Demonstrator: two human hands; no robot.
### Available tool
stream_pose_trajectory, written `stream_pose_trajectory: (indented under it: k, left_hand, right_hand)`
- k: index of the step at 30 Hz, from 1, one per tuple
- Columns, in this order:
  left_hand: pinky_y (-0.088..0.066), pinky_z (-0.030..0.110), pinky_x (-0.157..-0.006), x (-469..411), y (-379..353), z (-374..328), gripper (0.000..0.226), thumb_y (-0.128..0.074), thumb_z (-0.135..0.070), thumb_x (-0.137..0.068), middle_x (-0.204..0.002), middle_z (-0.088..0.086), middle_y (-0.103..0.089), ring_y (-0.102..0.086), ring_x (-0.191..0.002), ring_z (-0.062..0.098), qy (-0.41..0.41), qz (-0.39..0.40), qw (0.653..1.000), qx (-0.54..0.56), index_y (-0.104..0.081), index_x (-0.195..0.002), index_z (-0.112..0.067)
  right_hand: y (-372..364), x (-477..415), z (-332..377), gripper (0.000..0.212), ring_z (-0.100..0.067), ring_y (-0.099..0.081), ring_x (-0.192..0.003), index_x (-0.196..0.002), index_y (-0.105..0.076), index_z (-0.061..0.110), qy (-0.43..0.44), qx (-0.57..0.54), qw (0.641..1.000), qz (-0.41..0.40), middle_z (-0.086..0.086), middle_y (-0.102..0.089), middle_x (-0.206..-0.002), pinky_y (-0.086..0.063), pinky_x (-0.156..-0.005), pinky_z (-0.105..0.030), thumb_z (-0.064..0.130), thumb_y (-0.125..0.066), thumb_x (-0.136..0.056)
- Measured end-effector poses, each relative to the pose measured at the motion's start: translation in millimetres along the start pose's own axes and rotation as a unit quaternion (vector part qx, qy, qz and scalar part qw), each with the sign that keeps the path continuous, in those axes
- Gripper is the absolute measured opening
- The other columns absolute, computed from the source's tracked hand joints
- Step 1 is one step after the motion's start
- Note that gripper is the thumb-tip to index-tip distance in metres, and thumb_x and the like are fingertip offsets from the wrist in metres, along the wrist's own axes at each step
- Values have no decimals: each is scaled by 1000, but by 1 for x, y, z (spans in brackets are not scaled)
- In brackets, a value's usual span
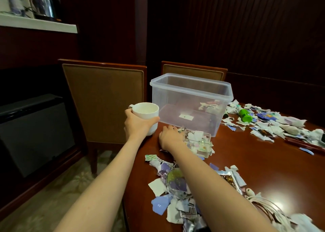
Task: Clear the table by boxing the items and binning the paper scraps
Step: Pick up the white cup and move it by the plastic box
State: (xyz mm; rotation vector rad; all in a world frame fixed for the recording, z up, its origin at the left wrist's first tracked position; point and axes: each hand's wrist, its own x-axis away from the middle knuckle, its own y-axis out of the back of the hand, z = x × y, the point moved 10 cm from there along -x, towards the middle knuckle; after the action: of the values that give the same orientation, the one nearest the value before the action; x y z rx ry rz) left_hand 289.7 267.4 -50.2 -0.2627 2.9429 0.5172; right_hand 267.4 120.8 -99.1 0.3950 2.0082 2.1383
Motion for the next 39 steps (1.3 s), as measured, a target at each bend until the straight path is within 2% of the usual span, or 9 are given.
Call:
stream_pose_trajectory:
  k: [5,8,10,16,21,26,29,32,39]
  left_hand:
    - [-40,41,-100,-6,14,-3,92,-81,-39,-66,-134,10,-46,-45,-125,29,9,-44,999,10,-29,-136,-11]
    - [-40,39,-100,-11,28,-5,91,-81,-38,-67,-135,10,-46,-44,-126,29,13,-69,997,18,-29,-136,-10]
    - [-41,38,-99,-12,32,-4,90,-81,-38,-67,-135,10,-46,-44,-126,28,14,-72,997,12,-29,-136,-10]
    - [-43,38,-98,-5,15,1,92,-81,-40,-66,-136,9,-45,-45,-126,27,8,-45,999,-8,-28,-137,-12]
    - [-44,38,-97,4,-6,-9,93,-81,-40,-66,-134,9,-47,-46,-124,27,-15,-26,1000,-10,-28,-137,-13]
    - [-44,39,-96,10,-16,-8,93,-81,-40,-65,-133,11,-48,-47,-123,29,-9,-22,1000,-18,-28,-136,-12]
    - [-43,39,-96,13,-19,-8,93,-81,-39,-66,-133,11,-47,-47,-123,29,-10,-20,999,-24,-28,-136,-10]
    - [-43,39,-96,16,-23,-8,93,-81,-40,-66,-134,11,-47,-47,-123,29,-12,-11,999,-34,-28,-136,-11]
    - [-43,39,-95,24,-26,-6,93,-81,-42,-65,-132,12,-48,-48,-121,29,-13,-12,999,-35,-29,-134,-8]
  right_hand:
    - [14,5,16,46,-27,-19,-141,-141,-31,7,94,-46,992,-77,-11,-27,-150,-15,-111,-55,27,-30,-99]
    - [1,13,51,50,-23,-10,-145,-147,-23,11,190,-38,981,-21,-5,-18,-156,-7,-112,-57,31,-25,-101]
    - [-9,15,63,53,-22,-4,-147,-150,-16,14,208,-13,978,17,-1,-11,-158,0,-112,-58,34,-20,-102]
    - [-3,11,33,55,-25,-8,-146,-148,-19,8,101,38,994,23,-9,-17,-156,5,-112,-59,37,-17,-101]
    - [9,16,17,49,-31,-11,-145,-142,-38,18,56,173,983,40,-10,-30,-152,9,-108,-63,35,-42,-96]
    - [52,21,-10,30,-30,-45,-126,-116,-59,11,29,65,997,-29,-9,-59,-124,0,-112,-60,19,-38,-95]
    - [64,28,-24,28,-30,-52,-116,-114,-58,7,16,20,998,-63,-12,-59,-121,-23,-111,-50,18,-40,-95]
    - [61,34,-34,28,-30,-55,-111,-115,-56,5,4,-36,997,-64,-13,-58,-120,-40,-97,-40,18,-44,-94]
    - [61,39,-46,25,-29,-55,-107,-110,-57,6,-1,-72,995,-67,-11,-59,-115,-39,-94,-39,16,-44,-92]
